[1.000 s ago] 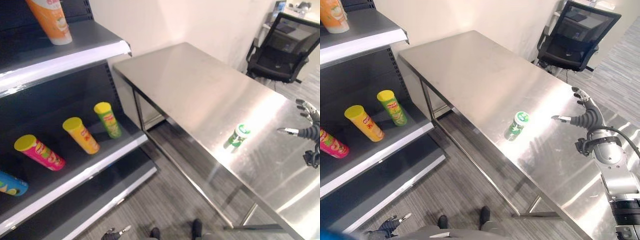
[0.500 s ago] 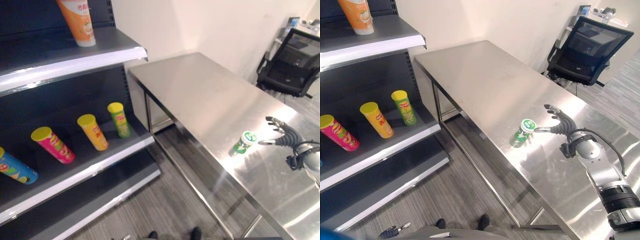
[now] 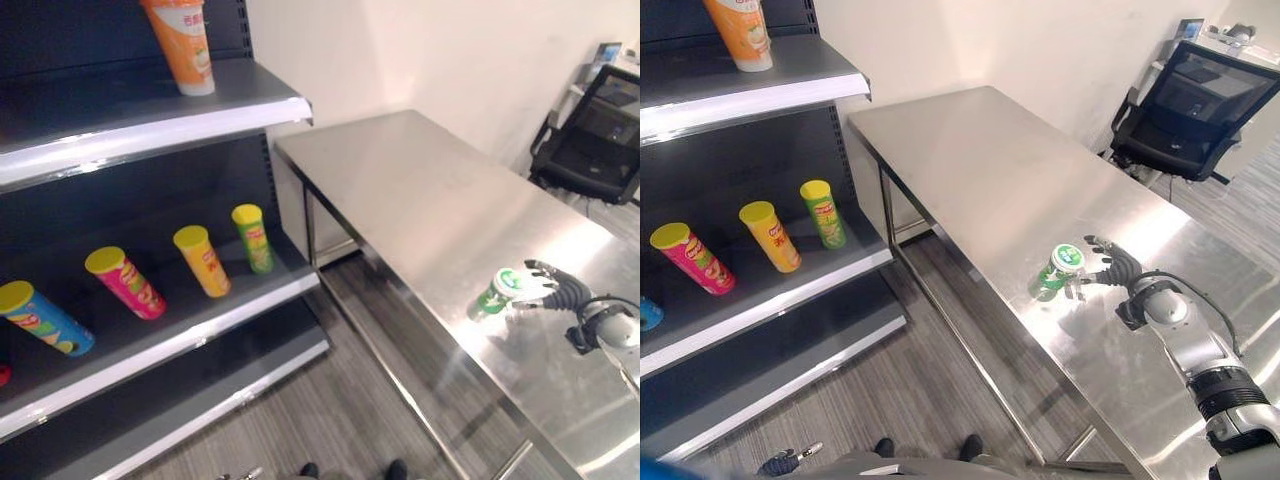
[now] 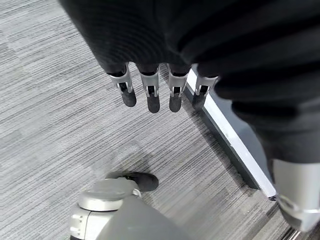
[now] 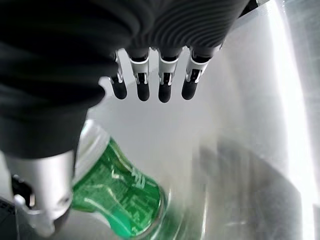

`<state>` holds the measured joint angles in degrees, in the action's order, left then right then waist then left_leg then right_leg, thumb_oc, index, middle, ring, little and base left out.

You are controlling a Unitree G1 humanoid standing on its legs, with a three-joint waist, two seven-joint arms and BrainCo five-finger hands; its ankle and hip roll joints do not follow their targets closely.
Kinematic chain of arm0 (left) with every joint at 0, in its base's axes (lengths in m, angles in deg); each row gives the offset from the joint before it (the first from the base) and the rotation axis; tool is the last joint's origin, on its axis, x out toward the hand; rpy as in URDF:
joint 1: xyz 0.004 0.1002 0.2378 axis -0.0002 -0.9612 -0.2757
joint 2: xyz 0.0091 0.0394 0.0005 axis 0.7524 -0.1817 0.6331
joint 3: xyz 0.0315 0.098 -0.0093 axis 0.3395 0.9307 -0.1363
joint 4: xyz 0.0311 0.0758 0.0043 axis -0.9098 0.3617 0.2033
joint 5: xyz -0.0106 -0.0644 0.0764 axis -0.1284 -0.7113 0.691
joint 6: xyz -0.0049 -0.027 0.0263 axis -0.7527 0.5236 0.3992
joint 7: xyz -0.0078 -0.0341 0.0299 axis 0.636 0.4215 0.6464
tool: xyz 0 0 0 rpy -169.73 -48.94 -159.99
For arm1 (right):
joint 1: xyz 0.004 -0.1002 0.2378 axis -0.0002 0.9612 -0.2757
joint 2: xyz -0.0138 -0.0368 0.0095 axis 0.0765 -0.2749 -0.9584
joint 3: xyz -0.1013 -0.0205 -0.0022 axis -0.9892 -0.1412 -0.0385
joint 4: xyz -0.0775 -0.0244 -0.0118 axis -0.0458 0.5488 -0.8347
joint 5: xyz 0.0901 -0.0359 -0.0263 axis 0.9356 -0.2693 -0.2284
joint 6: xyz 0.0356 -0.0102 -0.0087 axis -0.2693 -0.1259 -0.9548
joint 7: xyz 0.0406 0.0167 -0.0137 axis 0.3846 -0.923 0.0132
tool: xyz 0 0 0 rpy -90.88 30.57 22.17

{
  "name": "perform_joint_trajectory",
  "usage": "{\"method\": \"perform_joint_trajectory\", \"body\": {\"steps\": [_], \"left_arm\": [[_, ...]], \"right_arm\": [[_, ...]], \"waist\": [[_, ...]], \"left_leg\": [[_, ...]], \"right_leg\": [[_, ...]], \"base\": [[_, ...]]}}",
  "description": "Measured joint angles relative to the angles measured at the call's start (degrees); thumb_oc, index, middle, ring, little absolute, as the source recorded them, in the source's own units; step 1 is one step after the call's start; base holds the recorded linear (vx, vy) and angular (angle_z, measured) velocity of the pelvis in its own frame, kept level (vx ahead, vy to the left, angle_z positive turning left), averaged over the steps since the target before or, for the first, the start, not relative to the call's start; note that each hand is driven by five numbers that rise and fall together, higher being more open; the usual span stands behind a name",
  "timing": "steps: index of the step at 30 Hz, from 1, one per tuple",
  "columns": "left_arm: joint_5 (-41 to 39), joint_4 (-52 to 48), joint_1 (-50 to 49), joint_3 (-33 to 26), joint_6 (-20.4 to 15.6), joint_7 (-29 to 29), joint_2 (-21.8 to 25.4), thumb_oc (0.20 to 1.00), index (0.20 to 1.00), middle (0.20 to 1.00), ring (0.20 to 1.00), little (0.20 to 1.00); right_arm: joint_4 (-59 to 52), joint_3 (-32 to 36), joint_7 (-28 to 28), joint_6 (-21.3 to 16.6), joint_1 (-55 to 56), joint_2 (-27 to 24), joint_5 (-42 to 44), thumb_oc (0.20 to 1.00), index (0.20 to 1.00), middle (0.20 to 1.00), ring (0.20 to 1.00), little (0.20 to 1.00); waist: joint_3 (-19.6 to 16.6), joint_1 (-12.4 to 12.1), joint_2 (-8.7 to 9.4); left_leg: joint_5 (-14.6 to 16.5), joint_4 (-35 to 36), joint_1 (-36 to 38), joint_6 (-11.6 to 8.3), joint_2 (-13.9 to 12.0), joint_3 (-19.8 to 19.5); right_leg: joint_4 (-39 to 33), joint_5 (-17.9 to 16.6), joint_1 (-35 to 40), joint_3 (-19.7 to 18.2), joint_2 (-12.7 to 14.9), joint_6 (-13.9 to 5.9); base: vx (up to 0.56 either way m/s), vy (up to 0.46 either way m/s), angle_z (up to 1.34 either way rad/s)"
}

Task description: Put the goods on the table back onto the shelves and tidy them up.

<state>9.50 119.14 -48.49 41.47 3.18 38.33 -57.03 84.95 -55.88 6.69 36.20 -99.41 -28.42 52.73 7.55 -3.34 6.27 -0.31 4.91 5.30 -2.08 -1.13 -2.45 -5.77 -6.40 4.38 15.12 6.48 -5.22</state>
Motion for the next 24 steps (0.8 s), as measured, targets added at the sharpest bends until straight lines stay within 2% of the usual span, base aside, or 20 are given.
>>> {"method": "perform_joint_trajectory", "body": {"steps": [12,13,14,24], "left_arm": [[-0.04,-0.02,0.03,0.01,0.00,-0.01,0.01,1.000,1.000,1.000,1.000,1.000],[-0.04,-0.04,0.06,0.01,0.02,-0.01,0.02,1.000,1.000,1.000,1.000,1.000],[-0.04,-0.05,0.15,0.01,0.02,-0.01,0.02,1.000,1.000,1.000,1.000,1.000],[-0.06,-0.06,0.19,0.01,0.01,-0.01,0.02,1.000,1.000,1.000,1.000,1.000]], "right_arm": [[0.96,-2.46,-0.03,0.38,-2.95,2.00,-1.30,1.000,1.000,1.000,1.000,1.000],[1.36,-2.57,-0.04,0.38,-2.97,2.27,-1.60,0.718,0.718,0.718,0.718,0.718],[1.90,-2.77,-0.07,0.39,-2.97,2.45,-1.62,0.200,0.200,0.200,0.200,0.200],[2.34,-2.78,-0.24,0.39,-5.32,2.58,-1.77,0.200,0.200,0.200,0.200,0.200]], "waist": [[0.04,-0.67,-0.18],[0.06,-0.63,-0.19],[0.07,-0.58,-0.22],[0.24,-0.65,-0.59]], "left_leg": [[-0.10,0.07,-0.05,0.00,0.02,-0.82],[-0.13,0.07,-0.02,-0.05,0.03,-1.09],[-0.16,0.07,0.03,-0.08,0.03,-1.32],[-0.24,0.09,0.05,-0.22,-0.01,-1.47]], "right_leg": [[-0.01,0.29,0.38,0.83,0.06,-0.06],[-0.01,0.38,0.54,1.05,0.06,-0.02],[-0.01,0.48,0.74,1.30,0.06,-0.05],[-0.01,0.61,0.87,1.58,0.05,-0.10]], "base": [[0.01,-0.003,0.03],[0.01,-0.007,0.16],[0.01,-0.005,0.12],[0.00,-0.001,0.01]]}}
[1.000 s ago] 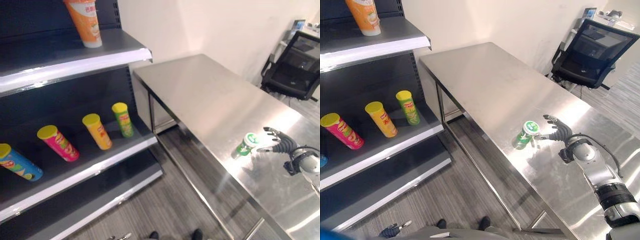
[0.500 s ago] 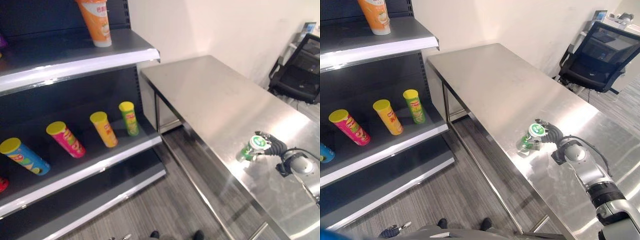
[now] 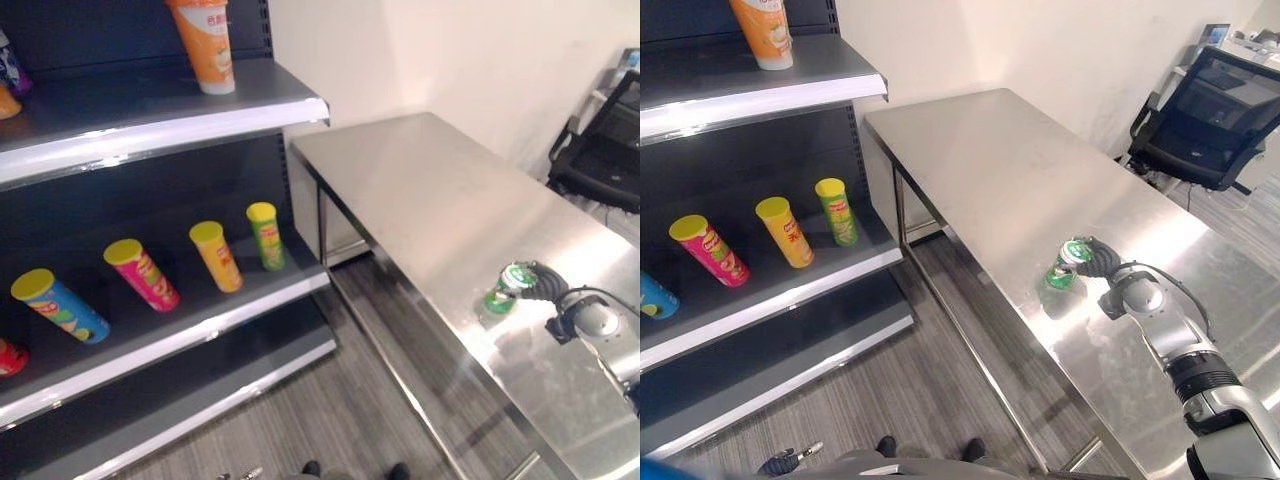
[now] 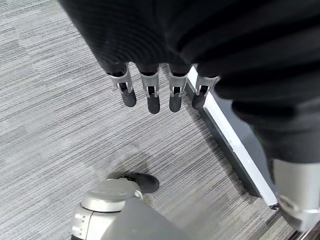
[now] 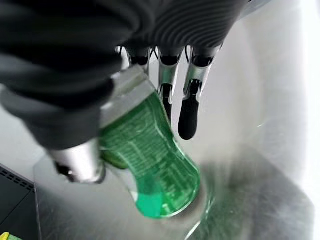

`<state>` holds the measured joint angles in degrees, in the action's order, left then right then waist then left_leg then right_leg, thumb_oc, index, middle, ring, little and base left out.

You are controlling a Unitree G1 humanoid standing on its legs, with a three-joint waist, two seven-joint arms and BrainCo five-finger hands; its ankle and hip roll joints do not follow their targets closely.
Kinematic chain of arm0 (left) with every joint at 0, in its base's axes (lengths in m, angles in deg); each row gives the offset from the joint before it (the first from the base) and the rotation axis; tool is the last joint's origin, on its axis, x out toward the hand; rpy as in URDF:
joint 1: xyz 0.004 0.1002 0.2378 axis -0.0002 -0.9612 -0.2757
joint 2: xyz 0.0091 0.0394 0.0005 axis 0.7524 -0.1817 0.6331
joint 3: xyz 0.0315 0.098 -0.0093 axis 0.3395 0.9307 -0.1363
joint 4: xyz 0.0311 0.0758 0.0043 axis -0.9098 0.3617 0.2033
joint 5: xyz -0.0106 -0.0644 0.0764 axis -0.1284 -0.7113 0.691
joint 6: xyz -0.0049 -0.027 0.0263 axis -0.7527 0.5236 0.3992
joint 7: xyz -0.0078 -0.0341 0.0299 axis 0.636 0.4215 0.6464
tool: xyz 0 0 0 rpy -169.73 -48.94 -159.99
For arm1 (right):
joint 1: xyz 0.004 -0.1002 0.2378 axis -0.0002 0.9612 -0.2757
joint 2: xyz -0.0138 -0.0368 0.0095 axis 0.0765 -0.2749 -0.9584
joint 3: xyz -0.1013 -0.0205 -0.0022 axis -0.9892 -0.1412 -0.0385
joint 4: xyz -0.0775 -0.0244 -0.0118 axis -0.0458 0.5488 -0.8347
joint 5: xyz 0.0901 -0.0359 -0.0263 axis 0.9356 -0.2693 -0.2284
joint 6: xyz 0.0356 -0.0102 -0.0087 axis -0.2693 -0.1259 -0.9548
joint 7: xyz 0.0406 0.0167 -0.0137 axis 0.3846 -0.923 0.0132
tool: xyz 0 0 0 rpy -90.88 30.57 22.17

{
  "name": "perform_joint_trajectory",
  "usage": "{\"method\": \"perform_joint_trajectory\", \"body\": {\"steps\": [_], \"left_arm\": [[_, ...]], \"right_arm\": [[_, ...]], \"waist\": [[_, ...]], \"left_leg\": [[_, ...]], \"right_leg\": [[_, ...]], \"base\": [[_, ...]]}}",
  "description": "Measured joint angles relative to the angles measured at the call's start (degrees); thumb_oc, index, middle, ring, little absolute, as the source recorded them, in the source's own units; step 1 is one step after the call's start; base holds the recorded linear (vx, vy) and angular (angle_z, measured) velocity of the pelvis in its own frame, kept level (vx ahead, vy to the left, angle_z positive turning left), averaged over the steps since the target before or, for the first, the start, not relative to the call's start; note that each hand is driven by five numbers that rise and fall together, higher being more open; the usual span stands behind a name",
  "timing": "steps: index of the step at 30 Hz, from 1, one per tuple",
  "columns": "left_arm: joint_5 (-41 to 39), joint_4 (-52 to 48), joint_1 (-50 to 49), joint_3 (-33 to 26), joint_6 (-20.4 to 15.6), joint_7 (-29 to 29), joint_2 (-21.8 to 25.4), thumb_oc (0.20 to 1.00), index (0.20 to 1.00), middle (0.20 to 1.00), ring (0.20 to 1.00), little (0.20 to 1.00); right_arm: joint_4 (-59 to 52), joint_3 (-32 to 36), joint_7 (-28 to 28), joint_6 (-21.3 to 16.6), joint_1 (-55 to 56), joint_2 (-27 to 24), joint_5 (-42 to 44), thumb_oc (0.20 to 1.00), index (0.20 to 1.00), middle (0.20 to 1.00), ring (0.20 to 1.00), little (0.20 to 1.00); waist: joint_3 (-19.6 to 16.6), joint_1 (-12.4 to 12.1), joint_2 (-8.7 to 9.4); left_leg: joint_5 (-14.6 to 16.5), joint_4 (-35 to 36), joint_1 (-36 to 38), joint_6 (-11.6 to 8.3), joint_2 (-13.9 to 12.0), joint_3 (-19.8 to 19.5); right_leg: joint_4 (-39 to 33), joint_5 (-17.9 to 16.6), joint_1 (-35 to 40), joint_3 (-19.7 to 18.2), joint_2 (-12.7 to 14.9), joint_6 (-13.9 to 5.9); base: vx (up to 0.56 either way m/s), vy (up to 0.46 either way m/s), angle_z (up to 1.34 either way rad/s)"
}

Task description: Put the goods on the table back onto the shelves and tidy them up.

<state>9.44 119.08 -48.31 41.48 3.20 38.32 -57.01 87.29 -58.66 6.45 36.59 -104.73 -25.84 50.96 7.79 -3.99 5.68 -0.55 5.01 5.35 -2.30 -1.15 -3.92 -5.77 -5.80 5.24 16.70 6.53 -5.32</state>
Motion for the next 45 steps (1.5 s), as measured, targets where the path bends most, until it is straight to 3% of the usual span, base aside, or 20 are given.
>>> {"method": "perform_joint_trajectory", "body": {"steps": [4,15,17,20,22,23,24,25,27,28,29,30,31,33,34,38,42,43,44,45], "left_arm": [[0.00,0.00,0.01,-0.05,0.00,0.00,0.00,1.000,1.000,1.000,1.000,1.000],[-0.38,-1.14,0.05,-1.34,-0.19,-0.13,-0.50,1.000,1.000,1.000,1.000,1.000],[-1.12,-1.60,0.34,-1.39,-0.18,-0.19,-0.77,1.000,1.000,1.000,1.000,1.000],[-1.39,-2.08,1.54,-2.28,-0.45,-0.20,-2.74,1.000,1.000,1.000,1.000,1.000],[-3.46,-2.24,1.83,-2.34,-0.57,-0.36,-3.80,1.000,1.000,1.000,1.000,1.000],[-3.54,-2.15,2.83,-2.30,-0.48,-0.40,-4.26,1.000,1.000,1.000,1.000,1.000],[-4.01,-1.89,2.97,-2.33,-0.28,-0.41,-4.25,1.000,1.000,1.000,1.000,1.000],[-5.15,-1.88,2.42,-2.31,0.00,-0.42,-4.24,1.000,1.000,1.000,1.000,1.000],[-5.26,-1.86,1.95,-2.31,0.34,-0.64,-4.20,1.000,1.000,1.000,1.000,1.000],[-5.24,-1.87,1.85,-2.31,0.34,-0.84,-4.24,1.000,1.000,1.000,1.000,1.000],[-5.05,-1.90,1.67,-2.26,0.33,-1.06,-4.54,1.000,1.000,1.000,1.000,1.000],[-4.98,-2.15,1.03,-2.28,0.26,-1.28,-4.71,1.000,1.000,1.000,1.000,1.000],[-4.75,-2.21,1.33,-2.26,0.23,-1.52,-3.63,1.000,1.000,1.000,1.000,1.000],[-4.27,-2.16,1.72,-2.27,0.23,-1.55,-2.42,1.000,1.000,1.000,1.000,1.000],[-3.11,-2.24,2.76,-2.29,0.19,-1.60,-1.61,1.000,1.000,1.000,1.000,1.000],[-2.09,-2.97,3.53,-2.60,-0.11,-1.68,1.60,1.000,1.000,1.000,1.000,1.000],[-2.07,-2.01,3.50,-2.95,0.19,-1.80,3.20,1.000,1.000,1.000,1.000,1.000],[-2.08,-2.17,4.37,-1.65,0.32,-1.82,3.50,1.000,1.000,1.000,1.000,1.000],[-2.07,-2.14,4.45,-1.19,0.52,-1.80,3.70,1.000,1.000,1.000,1.000,1.000],[-2.17,-2.23,4.31,-0.82,0.55,-1.72,3.48,1.000,1.000,1.000,1.000,1.000]], "right_arm": [[-0.36,0.05,0.07,0.03,0.09,-0.22,-1.27,0.200,0.200,0.200,0.200,0.200],[-16.48,6.81,1.98,-1.54,4.49,-1.34,-1.98,0.200,0.200,0.200,0.200,0.200],[-17.19,6.68,2.67,-2.48,3.73,-1.52,-1.94,0.200,0.200,0.200,0.200,0.200],[-17.33,6.67,3.11,-3.06,0.24,-2.32,-1.88,0.200,0.200,0.200,0.200,0.200],[-17.67,6.55,3.87,-3.71,-1.01,-3.61,-1.87,0.200,0.200,0.200,0.200,0.200],[-17.79,6.60,4.59,-3.66,-0.98,-5.51,-1.92,0.200,0.200,0.200,0.200,0.200],[-17.82,6.62,4.98,-3.64,-1.03,-5.73,-1.92,0.200,0.200,0.200,0.200,0.200],[-18.34,6.68,5.16,-3.75,-1.26,-5.78,-1.92,0.200,0.200,0.200,0.200,0.200],[-18.78,6.91,5.19,-3.86,-1.04,-5.77,-1.95,0.200,0.200,0.200,0.200,0.200],[-18.82,7.74,5.20,-3.71,-0.55,-5.78,-1.99,0.200,0.200,0.200,0.200,0.200],[-19.20,8.77,5.21,-3.67,-0.21,-5.95,-2.01,0.200,0.200,0.200,0.200,0.200],[-19.58,9.89,5.34,-3.71,-0.05,-6.13,-2.02,0.200,0.200,0.200,0.200,0.200],[-20.33,10.96,5.52,-3.60,1.24,-4.93,-2.04,0.200,0.200,0.200,0.200,0.200],[-21.94,11.51,5.40,-3.60,2.11,-4.48,-2.18,0.200,0.200,0.200,0.200,0.200],[-22.46,11.97,5.40,-3.58,2.84,-4.32,-2.48,0.200,0.200,0.200,0.200,0.200],[-24.13,11.42,5.30,-3.41,1.23,-3.22,-3.72,0.200,0.200,0.200,0.200,0.200],[-27.40,11.32,5.39,-3.44,0.25,-5.01,-3.66,0.200,0.200,0.200,0.200,0.200],[-29.99,11.43,5.45,-3.75,-0.11,-8.14,-2.99,0.200,0.200,0.200,0.200,0.200],[-31.06,11.45,5.35,-5.01,-1.69,-9.47,-1.91,0.200,0.200,0.200,0.200,0.200],[-31.58,11.21,5.31,-5.27,-3.58,-10.77,-0.80,0.200,0.200,0.200,0.200,0.200]], "waist": [[0.02,0.20,-0.02],[1.05,0.18,-1.66],[1.35,-0.69,-1.90],[2.65,-1.67,-3.24],[3.81,-3.65,-3.95],[4.75,-3.82,-3.05],[5.06,-3.61,-2.41],[5.01,-3.76,-2.12],[5.03,-3.68,-2.30],[4.77,-3.65,-3.31],[4.64,-2.47,-3.85],[4.49,-1.16,-5.05],[4.42,-1.51,-3.02],[4.29,-0.81,-1.13],[4.22,-0.70,-0.61],[3.93,-1.79,0.04],[3.69,-1.45,1.17],[3.93,-0.76,0.86],[3.62,-0.76,1.35],[3.29,-0.75,1.88]], "left_leg": [[0.01,0.05,0.00,-0.01,-0.01,-0.02],[-0.72,0.47,-0.53,-0.62,-0.30,-1.91],[-1.69,0.04,-1.40,-0.94,-0.43,-3.22],[-2.15,-1.25,-4.51,-2.91,-0.48,-7.60],[-1.85,-2.77,-7.07,-3.49,-0.80,-7.58],[-0.56,-4.19,-8.98,-4.68,-3.54,0.40],[-0.72,-4.73,-9.80,-4.58,-4.91,4.79],[-0.68,-4.81,-10.15,-4.70,-8.39,8.57],[-0.71,-5.07,-8.63,-4.75,-12.28,11.94],[-0.69,-4.19,-6.10,-4.81,-13.81,12.88],[-0.83,-3.07,-4.79,-4.61,-13.74,12.74],[-4.14,-1.85,-3.87,-7.32,-13.54,12.53],[-4.30,-1.57,-3.34,-7.74,-10.79,12.70],[-3.98,-0.42,-2.98,-5.72,-6.88,12.59],[-3.87,-0.86,-2.76,-3.95,-4.81,12.39],[-2.01,-2.68,-2.59,-1.44,-1.70,12.14],[-1.68,-3.27,-2.16,-0.56,-1.06,9.97],[-1.53,-2.83,-2.21,0.93,-2.07,7.46],[-2.14,-2.34,-2.12,1.44,-3.11,6.60],[-2.34,-2.20,-2.16,1.52,-3.21,5.87]], "right_leg": [[0.00,0.06,0.00,0.03,-0.02,0.01],[0.01,0.53,0.27,1.60,-0.52,-0.02],[-0.01,0.80,0.07,2.53,-1.02,-0.18],[-0.18,1.89,0.05,6.14,-1.13,-0.08],[0.05,1.75,-0.04,8.84,-1.33,0.16],[-0.28,1.10,-0.19,13.38,0.07,1.97],[-0.21,1.55,0.09,14.74,0.59,2.58],[-0.21,2.18,0.43,16.31,1.32,2.60],[-0.04,1.82,1.33,18.04,1.78,2.20],[0.06,1.47,2.60,18.71,2.75,0.79],[0.11,1.11,3.47,19.55,3.06,-0.68],[0.11,0.69,4.45,20.13,3.26,-2.02],[0.23,-0.23,4.20,19.64,6.21,-3.20],[1.58,-0.97,4.00,18.71,10.06,-3.56],[3.20,-1.53,3.91,17.21,12.97,-2.86],[9.37,-3.29,2.02,12.62,16.94,-2.51],[13.84,-5.05,1.92,9.84,18.12,-2.65],[19.04,-1.10,-0.97,2.79,17.19,-4.78],[19.65,4.79,-2.83,-2.24,13.86,-6.69],[18.97,6.40,-4.02,-3.56,12.05,-6.59]], "base": [[0.00,0.000,0.00],[-0.02,-0.061,0.08],[-0.10,-0.104,0.37],[-0.10,-0.014,0.77],[-0.07,0.097,0.86],[-0.02,0.167,1.20],[0.00,0.197,1.37],[0.00,0.252,0.89],[0.04,0.304,0.61],[0.08,0.369,0.53],[0.08,0.381,0.57],[0.06,0.388,0.42],[0.05,0.361,0.24],[0.03,0.292,0.25],[0.08,0.276,0.37],[0.05,0.246,0.15],[0.03,0.072,0.32],[0.06,-0.014,0.55],[0.05,-0.020,0.47],[0.04,-0.056,0.23]]}}
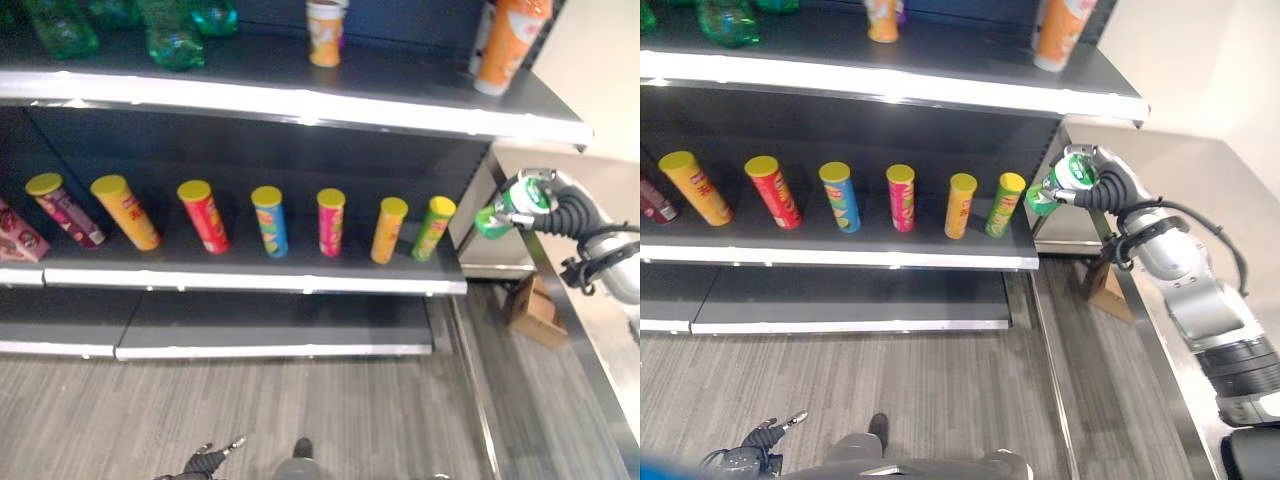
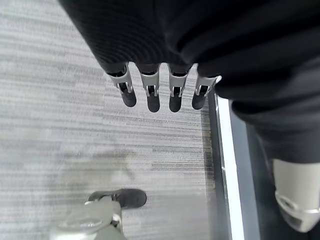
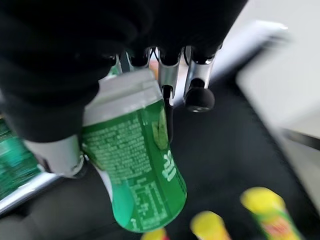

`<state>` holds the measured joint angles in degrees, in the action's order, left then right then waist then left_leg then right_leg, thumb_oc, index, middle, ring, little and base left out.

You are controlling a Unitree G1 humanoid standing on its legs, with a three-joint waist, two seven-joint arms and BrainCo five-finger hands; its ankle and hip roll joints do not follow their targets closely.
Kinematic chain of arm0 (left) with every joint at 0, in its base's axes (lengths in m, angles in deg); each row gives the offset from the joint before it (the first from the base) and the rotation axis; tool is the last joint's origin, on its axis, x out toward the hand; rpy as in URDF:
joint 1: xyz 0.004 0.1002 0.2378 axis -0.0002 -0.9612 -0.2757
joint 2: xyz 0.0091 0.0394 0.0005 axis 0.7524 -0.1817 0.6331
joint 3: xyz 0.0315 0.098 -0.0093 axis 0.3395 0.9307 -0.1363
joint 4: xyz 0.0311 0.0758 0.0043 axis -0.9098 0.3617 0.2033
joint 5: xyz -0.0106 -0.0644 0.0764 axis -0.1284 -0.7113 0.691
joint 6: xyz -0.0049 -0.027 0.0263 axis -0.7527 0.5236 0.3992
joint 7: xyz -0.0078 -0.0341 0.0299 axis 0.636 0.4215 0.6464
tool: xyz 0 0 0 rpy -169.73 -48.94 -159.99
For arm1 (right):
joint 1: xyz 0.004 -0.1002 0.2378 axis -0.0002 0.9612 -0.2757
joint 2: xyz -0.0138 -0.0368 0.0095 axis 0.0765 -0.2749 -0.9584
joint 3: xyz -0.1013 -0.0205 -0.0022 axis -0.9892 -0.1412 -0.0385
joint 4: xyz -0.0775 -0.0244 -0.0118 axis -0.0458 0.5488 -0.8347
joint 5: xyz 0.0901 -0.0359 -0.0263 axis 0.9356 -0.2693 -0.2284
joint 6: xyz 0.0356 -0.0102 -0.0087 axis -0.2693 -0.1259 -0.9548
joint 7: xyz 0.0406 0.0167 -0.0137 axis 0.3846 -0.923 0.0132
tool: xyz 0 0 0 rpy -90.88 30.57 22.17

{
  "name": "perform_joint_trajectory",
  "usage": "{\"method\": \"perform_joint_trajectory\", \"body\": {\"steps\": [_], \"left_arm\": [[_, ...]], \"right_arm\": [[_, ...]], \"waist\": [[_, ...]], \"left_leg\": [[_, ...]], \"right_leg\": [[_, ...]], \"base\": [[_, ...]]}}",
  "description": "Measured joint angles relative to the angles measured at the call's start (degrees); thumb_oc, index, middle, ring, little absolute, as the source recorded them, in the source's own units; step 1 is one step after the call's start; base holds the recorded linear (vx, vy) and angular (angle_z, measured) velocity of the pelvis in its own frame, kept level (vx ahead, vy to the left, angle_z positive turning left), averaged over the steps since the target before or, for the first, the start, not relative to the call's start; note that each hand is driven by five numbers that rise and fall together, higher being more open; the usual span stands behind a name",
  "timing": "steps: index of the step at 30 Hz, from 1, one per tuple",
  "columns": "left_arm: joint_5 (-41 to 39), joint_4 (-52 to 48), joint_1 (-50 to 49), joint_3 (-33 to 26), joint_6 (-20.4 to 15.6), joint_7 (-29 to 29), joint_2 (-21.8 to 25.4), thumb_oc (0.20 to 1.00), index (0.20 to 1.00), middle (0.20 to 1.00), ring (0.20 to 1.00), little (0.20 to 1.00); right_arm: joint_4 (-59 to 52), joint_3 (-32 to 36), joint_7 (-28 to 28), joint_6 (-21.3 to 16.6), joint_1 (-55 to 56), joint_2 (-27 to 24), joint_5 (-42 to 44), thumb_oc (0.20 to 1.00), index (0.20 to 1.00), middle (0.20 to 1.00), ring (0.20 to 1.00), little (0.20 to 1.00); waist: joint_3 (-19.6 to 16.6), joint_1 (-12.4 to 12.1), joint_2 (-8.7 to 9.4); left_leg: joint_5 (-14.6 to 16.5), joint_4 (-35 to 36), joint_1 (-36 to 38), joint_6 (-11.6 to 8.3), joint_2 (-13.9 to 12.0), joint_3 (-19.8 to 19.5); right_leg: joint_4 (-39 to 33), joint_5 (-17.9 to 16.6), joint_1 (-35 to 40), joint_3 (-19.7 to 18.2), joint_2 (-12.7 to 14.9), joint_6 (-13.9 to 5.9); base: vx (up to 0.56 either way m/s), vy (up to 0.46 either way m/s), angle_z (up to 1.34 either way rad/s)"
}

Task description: Put the goods on the table back onto the shelves and tidy them up.

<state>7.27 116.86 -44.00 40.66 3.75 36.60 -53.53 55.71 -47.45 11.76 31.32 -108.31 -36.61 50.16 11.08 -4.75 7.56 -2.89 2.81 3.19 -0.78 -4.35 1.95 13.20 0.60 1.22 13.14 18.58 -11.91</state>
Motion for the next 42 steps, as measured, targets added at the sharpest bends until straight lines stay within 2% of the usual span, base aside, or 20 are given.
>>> {"method": "perform_joint_trajectory", "body": {"steps": [1,2,3,5,6,8,10,11,14,16,18,23,26,29,31,34,39,42], "left_arm": [[-0.03,-0.08,0.16,0.65,0.01,0.11,-0.12,1.000,1.000,1.000,1.000,1.000],[-0.04,0.09,0.01,1.01,-0.03,0.43,-0.20,1.000,1.000,1.000,1.000,1.000],[-0.06,0.37,0.34,1.20,-0.06,0.55,-0.56,1.000,1.000,1.000,1.000,1.000],[-0.09,0.41,0.08,1.79,-0.27,0.86,-1.38,1.000,1.000,1.000,1.000,1.000],[-0.23,0.33,0.22,1.87,-0.32,1.01,-1.38,1.000,1.000,1.000,1.000,1.000],[-0.56,1.26,0.07,1.85,-0.13,1.24,-2.00,1.000,1.000,1.000,1.000,1.000],[-0.65,1.60,-1.01,1.74,-0.21,1.47,-2.90,1.000,1.000,1.000,1.000,1.000],[-1.20,1.84,-2.24,1.74,-0.23,1.70,-4.25,1.000,1.000,1.000,1.000,1.000],[-1.24,1.91,-2.08,1.87,-0.54,1.68,-4.32,1.000,1.000,1.000,1.000,1.000],[-1.25,2.39,-3.60,2.12,-0.41,1.68,-4.36,1.000,1.000,1.000,1.000,1.000],[-1.26,2.32,-4.71,2.72,-0.51,1.65,-4.25,1.000,1.000,1.000,1.000,1.000],[-1.40,2.37,-4.50,3.89,-0.64,1.54,-4.28,1.000,1.000,1.000,1.000,1.000],[-3.23,2.96,-4.44,4.67,-0.64,1.50,-4.35,1.000,1.000,1.000,1.000,1.000],[-3.49,3.75,-4.61,5.27,-0.53,1.36,-4.39,1.000,1.000,1.000,1.000,1.000],[-3.51,3.73,-5.01,5.31,-0.67,1.29,-4.41,1.000,1.000,1.000,1.000,1.000],[-3.52,3.56,-4.38,5.29,-0.62,1.25,-4.68,1.000,1.000,1.000,1.000,1.000],[-3.52,3.51,-4.63,5.45,-0.55,0.93,-4.80,1.000,1.000,1.000,1.000,1.000],[-3.52,3.02,-3.85,6.69,-0.68,0.30,-4.84,1.000,1.000,1.000,1.000,1.000]], "right_arm": [[-0.37,-0.54,-0.26,-0.30,-4.28,-2.45,2.33,0.200,0.200,0.200,0.200,0.200],[-0.46,-0.86,0.15,-1.00,-8.98,-4.94,4.31,0.200,0.200,0.200,0.200,0.200],[-0.26,-0.84,1.21,-2.35,-14.37,-6.56,6.56,0.200,0.200,0.200,0.200,0.200],[-0.19,-4.02,1.69,-3.27,-19.26,-9.24,8.94,0.200,0.200,0.200,0.200,0.200],[-0.63,-5.38,1.55,-3.60,-20.99,-10.98,9.17,0.200,0.200,0.200,0.200,0.200],[0.15,-11.24,1.38,-4.03,-28.82,-12.33,11.05,0.200,0.200,0.200,0.200,0.200],[0.31,-12.94,1.33,-4.39,-30.29,-11.43,11.39,0.200,0.200,0.200,0.200,0.200],[4.01,-21.72,1.14,-4.13,-36.97,-10.63,12.86,0.200,0.200,0.200,0.200,0.200],[7.26,-24.46,1.00,-3.94,-38.75,-9.80,13.47,0.200,0.200,0.200,0.200,0.200],[11.75,-26.69,0.95,-4.02,-40.31,-6.01,13.46,0.200,0.200,0.200,0.200,0.200],[20.43,-31.63,0.52,-2.68,-42.42,-3.29,13.38,0.200,0.200,0.200,0.200,0.200],[34.93,-31.96,-0.19,-0.08,-42.45,0.58,12.33,0.200,0.200,0.200,0.200,0.200],[42.38,-31.97,-0.14,0.76,-42.63,1.65,10.68,0.200,0.200,0.200,0.200,0.200],[47.69,-32.19,0.26,1.24,-44.95,2.88,8.85,0.200,0.200,0.200,0.200,0.200],[49.89,-32.13,0.81,1.97,-45.74,2.98,8.08,0.200,0.200,0.200,0.200,0.200],[51.79,-32.03,1.77,2.92,-45.83,2.39,7.64,0.200,0.200,0.200,0.200,0.200],[53.87,-32.02,2.37,2.98,-47.21,4.26,6.25,0.200,0.200,0.200,0.200,0.200],[53.94,-32.01,2.36,3.24,-47.26,4.66,5.59,0.200,0.200,0.200,0.200,0.200]], "waist": [[0.11,0.12,0.10],[-0.14,0.69,0.50],[-0.80,1.76,1.94],[-1.27,1.38,0.40],[-1.33,1.31,0.44],[-1.03,1.50,-0.58],[-1.07,1.11,-1.42],[-1.94,1.10,-2.06],[-2.96,-0.76,-1.81],[-3.51,-1.85,-1.78],[-4.34,-2.57,-1.83],[-4.92,-5.02,-2.59],[-5.00,-6.34,-3.94],[-4.72,-6.42,-5.25],[-4.80,-6.70,-5.76],[-5.06,-6.41,-5.65],[-5.19,-6.52,-5.25],[-5.36,-6.49,-4.79]], "left_leg": [[-0.09,0.05,-0.35,-0.05,-0.43,-0.13],[-0.32,-0.14,-1.46,-0.45,-0.38,-1.18],[-0.87,0.20,-1.81,-1.70,0.61,-2.48],[-1.06,1.03,-2.08,-2.12,-1.00,-2.87],[-0.86,0.51,-2.39,-2.59,-1.08,-3.71],[-1.07,-0.16,-2.62,-3.08,-1.84,-5.58],[-1.54,0.31,-3.03,-3.83,-2.35,-6.17],[-1.30,0.08,-2.97,-4.56,-1.93,-7.54],[-1.33,-0.04,-4.10,-4.54,-1.83,-9.02],[-1.62,-0.01,-4.13,-4.86,-1.55,-9.66],[-2.15,0.11,-4.26,-4.61,-0.60,-11.99],[-3.79,0.83,-5.91,-5.07,0.55,-16.88],[-4.66,1.00,-6.92,-5.64,1.05,-19.53],[-4.84,1.17,-7.50,-6.14,1.25,-21.17],[-4.54,0.97,-8.18,-5.99,1.17,-21.29],[-4.49,1.03,-9.48,-5.99,0.20,-18.02],[-5.92,0.90,-9.04,-5.00,0.24,-16.86],[-6.61,1.22,-8.24,-5.31,0.74,-16.87]], "right_leg": [[-1.59,1.31,-1.55,-2.56,-3.22,1.16],[-7.40,1.14,-1.35,-5.15,-6.62,0.67],[-11.60,-2.27,-0.65,-6.23,-8.33,2.76],[-13.52,-2.14,0.76,-6.76,-10.64,2.79],[-14.72,-2.08,1.57,-7.41,-11.40,2.74],[-16.73,-2.88,2.72,-6.63,-12.64,3.62],[-17.65,-3.60,4.48,-5.07,-13.08,4.07],[-19.19,-3.83,5.98,-4.03,-13.22,4.12],[-19.03,-3.33,5.79,-2.24,-13.09,4.63],[-18.89,-3.37,6.31,-1.89,-13.28,4.32],[-18.93,-2.54,7.59,0.49,-12.73,4.04],[-18.88,-1.55,8.07,5.10,-12.65,4.00],[-18.90,-1.13,8.44,7.83,-12.75,3.83],[-18.89,-0.80,9.41,9.94,-13.01,3.81],[-18.87,-0.53,10.01,11.44,-13.30,3.89],[-18.89,0.28,10.34,13.79,-13.47,4.43],[-18.87,0.23,10.50,13.80,-13.18,3.94],[-18.88,0.28,11.23,13.86,-12.72,3.87]], "base": [[0.02,-0.032,0.25],[0.00,-0.092,0.66],[0.01,-0.080,0.75],[0.03,-0.108,0.39],[0.03,-0.075,0.26],[0.08,-0.112,0.33],[0.13,-0.191,0.39],[0.07,-0.132,0.56],[0.08,-0.130,0.39],[0.07,-0.135,0.21],[0.07,-0.131,0.56],[0.06,-0.126,0.56],[0.05,-0.110,0.51],[0.07,-0.092,0.33],[0.05,-0.040,0.41],[0.08,-0.032,0.44],[0.04,-0.019,0.04],[0.02,-0.008,0.04]]}}
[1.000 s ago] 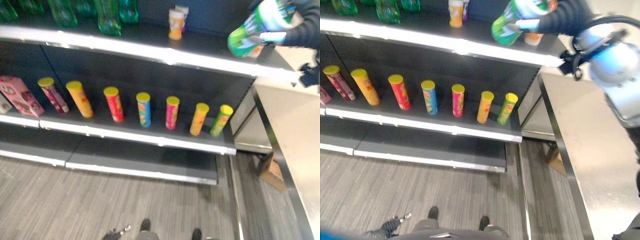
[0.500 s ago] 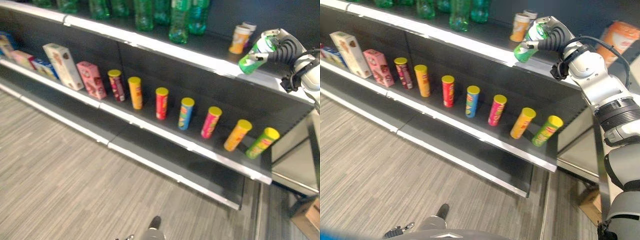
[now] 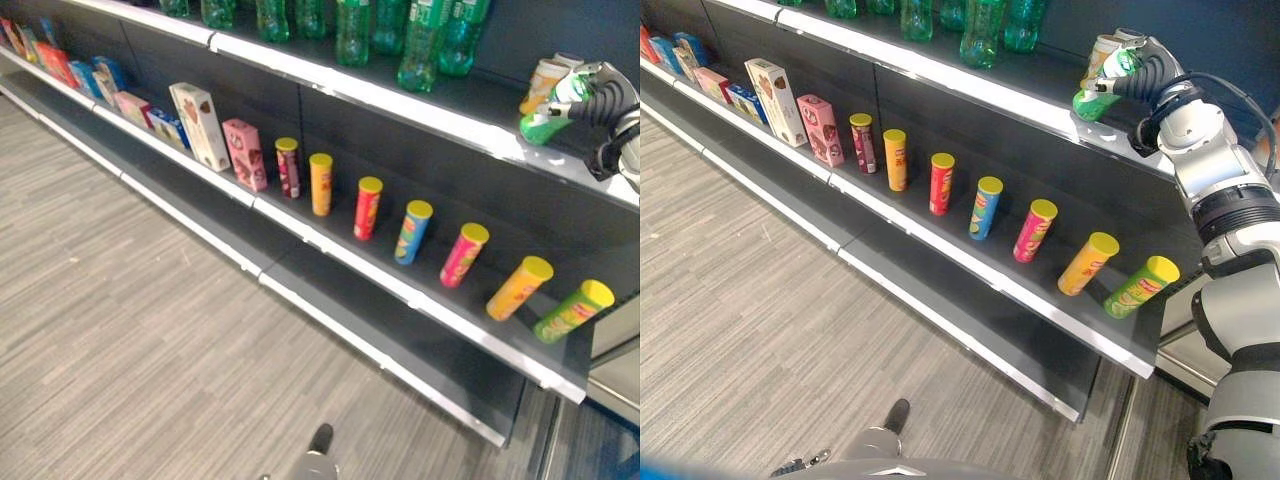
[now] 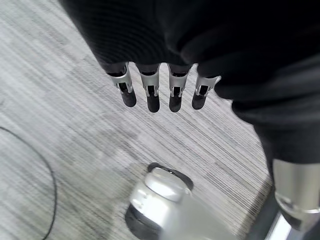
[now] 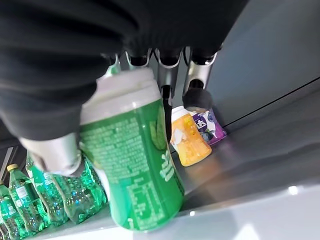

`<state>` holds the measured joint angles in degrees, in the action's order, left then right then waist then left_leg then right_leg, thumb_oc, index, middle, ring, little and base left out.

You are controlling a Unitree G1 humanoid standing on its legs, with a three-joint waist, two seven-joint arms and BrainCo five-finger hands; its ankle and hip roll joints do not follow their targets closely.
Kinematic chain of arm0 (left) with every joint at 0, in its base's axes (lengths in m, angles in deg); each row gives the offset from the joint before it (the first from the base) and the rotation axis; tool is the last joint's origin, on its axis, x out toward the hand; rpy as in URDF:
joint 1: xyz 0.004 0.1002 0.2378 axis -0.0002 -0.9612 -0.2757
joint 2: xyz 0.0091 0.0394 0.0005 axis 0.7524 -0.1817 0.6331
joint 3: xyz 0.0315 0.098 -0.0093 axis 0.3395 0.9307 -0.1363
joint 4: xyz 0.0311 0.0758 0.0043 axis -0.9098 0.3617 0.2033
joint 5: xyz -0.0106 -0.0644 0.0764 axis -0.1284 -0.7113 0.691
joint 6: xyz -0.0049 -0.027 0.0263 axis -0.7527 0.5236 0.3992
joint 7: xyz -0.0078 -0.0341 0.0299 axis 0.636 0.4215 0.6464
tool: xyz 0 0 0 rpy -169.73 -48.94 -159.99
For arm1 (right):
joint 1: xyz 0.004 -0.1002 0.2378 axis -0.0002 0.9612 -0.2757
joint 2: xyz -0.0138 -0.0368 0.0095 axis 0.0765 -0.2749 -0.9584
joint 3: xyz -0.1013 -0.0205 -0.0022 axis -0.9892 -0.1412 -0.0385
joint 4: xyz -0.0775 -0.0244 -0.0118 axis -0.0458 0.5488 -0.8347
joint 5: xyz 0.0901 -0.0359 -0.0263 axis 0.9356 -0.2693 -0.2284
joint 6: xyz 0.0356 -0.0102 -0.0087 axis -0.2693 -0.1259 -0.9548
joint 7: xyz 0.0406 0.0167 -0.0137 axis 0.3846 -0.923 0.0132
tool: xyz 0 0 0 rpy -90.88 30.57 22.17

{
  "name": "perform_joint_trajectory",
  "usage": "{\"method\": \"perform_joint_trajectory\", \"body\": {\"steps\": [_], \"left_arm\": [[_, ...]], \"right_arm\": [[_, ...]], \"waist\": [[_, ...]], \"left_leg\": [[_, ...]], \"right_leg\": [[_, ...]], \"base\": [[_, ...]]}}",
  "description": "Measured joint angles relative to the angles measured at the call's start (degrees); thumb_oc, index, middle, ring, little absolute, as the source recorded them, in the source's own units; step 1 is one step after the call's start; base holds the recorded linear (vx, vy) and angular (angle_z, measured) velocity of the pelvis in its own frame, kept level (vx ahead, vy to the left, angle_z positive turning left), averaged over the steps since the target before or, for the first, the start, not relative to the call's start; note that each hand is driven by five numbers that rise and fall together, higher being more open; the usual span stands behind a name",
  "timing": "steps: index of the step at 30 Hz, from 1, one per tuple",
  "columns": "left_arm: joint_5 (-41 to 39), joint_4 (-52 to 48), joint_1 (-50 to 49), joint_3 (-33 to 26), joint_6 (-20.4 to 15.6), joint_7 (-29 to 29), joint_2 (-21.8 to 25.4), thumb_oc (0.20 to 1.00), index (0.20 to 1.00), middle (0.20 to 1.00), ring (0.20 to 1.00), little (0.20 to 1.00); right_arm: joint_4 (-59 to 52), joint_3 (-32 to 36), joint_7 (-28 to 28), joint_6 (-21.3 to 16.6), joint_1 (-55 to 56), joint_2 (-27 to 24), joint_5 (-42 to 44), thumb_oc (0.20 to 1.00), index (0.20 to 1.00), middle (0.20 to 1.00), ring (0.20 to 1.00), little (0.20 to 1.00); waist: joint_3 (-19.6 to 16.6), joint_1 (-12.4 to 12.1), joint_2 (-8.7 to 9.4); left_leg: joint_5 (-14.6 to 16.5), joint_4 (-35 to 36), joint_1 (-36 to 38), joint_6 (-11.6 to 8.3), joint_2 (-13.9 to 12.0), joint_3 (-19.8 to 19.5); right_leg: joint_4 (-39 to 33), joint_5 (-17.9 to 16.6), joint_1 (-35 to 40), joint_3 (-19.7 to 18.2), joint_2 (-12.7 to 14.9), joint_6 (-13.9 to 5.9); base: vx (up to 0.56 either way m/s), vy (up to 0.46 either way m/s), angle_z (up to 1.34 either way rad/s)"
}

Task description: Put the goods on the table back onto the shelves and tidy them up.

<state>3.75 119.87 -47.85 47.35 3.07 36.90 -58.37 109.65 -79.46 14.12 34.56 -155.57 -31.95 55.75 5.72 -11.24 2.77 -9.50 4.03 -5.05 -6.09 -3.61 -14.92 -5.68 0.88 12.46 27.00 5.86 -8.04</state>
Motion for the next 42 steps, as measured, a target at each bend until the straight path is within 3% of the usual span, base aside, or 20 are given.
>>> {"method": "perform_joint_trajectory", "body": {"steps": [15,28,42], "left_arm": [[0.00,-0.53,-1.26,0.42,-0.06,-0.26,-0.18,1.000,1.000,1.000,1.000,1.000],[0.00,-0.60,-0.95,0.94,-0.35,-0.44,-0.17,1.000,1.000,1.000,1.000,1.000],[0.00,-0.57,-1.63,0.92,-0.41,-0.65,-0.15,1.000,1.000,1.000,1.000,1.000]], "right_arm": [[5.73,-6.51,-0.98,0.16,-5.16,3.25,-4.70,0.200,0.200,0.200,0.200,0.200],[15.72,-5.98,-0.24,1.23,-6.78,4.45,-9.07,0.200,0.200,0.200,0.200,0.200],[15.52,-5.67,0.52,1.48,-6.80,4.44,-9.03,0.200,0.200,0.200,0.200,0.200]], "waist": [[-0.36,-0.11,1.38],[-0.36,-0.21,1.27],[-0.50,-0.15,0.73]], "left_leg": [[0.21,-0.13,-0.56,-0.33,-0.15,-0.31],[0.11,-0.12,-0.88,-0.29,0.10,-1.03],[0.14,-0.04,-0.92,-0.27,0.15,-1.22]], "right_leg": [[0.00,0.31,-0.16,0.14,-0.30,-0.38],[0.00,0.36,-0.13,0.74,-0.31,-0.31],[0.01,0.54,-0.09,0.94,-0.33,-0.21]], "base": [[0.00,0.000,0.01],[0.01,-0.001,0.02],[0.00,-0.001,0.01]]}}
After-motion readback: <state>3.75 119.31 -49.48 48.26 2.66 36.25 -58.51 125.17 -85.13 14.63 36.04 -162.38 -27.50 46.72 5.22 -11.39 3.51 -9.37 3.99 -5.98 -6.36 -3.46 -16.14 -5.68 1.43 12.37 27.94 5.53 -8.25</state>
